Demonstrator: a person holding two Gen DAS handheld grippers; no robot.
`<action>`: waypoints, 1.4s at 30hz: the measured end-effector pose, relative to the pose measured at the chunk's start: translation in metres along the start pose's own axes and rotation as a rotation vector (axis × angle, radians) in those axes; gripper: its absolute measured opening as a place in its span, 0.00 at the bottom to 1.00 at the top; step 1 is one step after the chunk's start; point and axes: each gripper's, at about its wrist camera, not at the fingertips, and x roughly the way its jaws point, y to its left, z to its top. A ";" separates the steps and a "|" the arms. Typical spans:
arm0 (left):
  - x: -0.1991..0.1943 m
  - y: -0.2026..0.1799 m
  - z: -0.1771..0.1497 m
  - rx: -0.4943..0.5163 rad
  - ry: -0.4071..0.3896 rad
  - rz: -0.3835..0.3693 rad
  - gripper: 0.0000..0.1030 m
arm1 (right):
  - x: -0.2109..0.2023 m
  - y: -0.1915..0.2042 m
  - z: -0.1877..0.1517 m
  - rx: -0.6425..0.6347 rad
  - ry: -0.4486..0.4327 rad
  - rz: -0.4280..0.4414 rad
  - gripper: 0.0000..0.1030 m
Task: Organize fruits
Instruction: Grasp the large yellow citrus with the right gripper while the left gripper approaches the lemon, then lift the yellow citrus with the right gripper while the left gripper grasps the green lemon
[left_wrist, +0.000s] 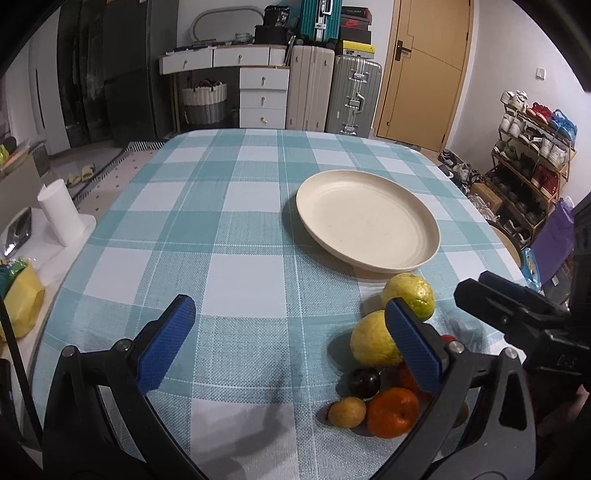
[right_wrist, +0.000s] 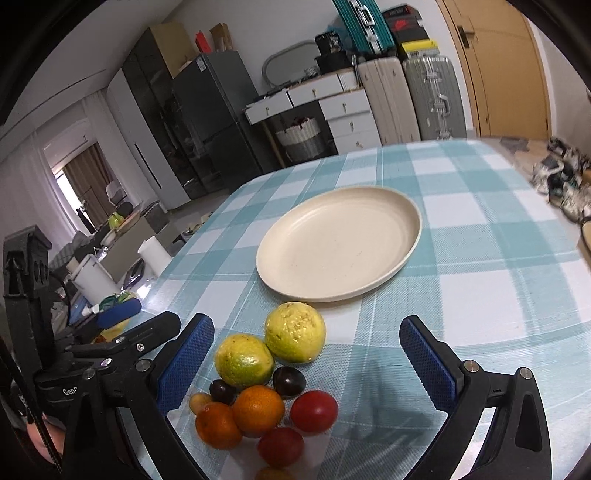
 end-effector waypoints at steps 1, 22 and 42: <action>0.002 0.001 0.000 -0.003 0.004 -0.002 0.99 | 0.003 -0.001 0.001 0.004 0.005 0.009 1.00; 0.031 0.018 0.003 -0.060 0.040 -0.028 0.99 | 0.060 -0.007 0.002 0.053 0.174 0.126 0.51; 0.047 0.003 0.004 -0.053 0.152 -0.230 0.99 | 0.030 -0.024 0.006 0.112 0.077 0.176 0.48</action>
